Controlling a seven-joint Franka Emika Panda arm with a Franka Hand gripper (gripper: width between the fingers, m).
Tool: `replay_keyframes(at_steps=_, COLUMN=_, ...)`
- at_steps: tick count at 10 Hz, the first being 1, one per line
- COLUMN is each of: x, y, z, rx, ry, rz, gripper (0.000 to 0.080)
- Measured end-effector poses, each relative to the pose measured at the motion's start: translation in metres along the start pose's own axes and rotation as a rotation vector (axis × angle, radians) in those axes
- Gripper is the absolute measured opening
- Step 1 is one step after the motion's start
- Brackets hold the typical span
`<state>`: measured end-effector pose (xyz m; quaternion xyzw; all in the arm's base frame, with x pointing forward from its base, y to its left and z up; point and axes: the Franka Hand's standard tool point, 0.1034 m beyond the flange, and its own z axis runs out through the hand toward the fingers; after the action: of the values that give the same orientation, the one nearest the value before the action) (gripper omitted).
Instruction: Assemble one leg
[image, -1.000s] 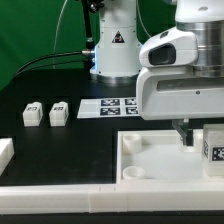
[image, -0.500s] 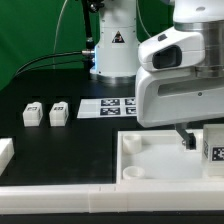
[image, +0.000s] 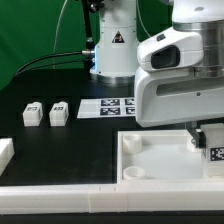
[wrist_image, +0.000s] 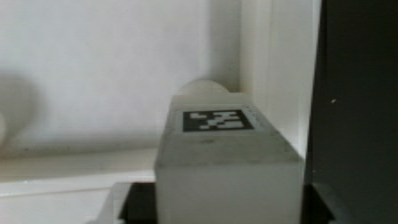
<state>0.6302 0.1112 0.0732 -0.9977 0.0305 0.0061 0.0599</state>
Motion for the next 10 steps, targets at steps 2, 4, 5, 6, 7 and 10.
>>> replay_keyframes(at_steps=2, x=0.0, y=0.0008, z=0.0002, rx=0.006, ry=0.0, rz=0.09, gripper=0.0291)
replay_keyframes(at_steps=4, x=-0.0007, y=0.0024, z=0.0006, rx=0.01, ry=0.011, rz=0.444, gripper=0.0292)
replay_keyframes(at_steps=5, x=-0.0004, y=0.0027, z=0.001, rx=0.009, ry=0.02, rz=0.549, gripper=0.0292)
replay_keyframes(at_steps=6, x=-0.0015, y=0.0025, z=0.0013, rx=0.011, ry=0.029, rz=0.655, gripper=0.0292)
replay_keyframes(at_steps=7, x=-0.0024, y=0.0021, z=0.0016, rx=0.008, ry=0.037, rz=0.79, gripper=0.0292)
replay_keyframes(at_steps=10, x=-0.0031, y=0.0019, z=0.0017, rx=0.005, ry=0.049, rz=1.166, gripper=0.0294)
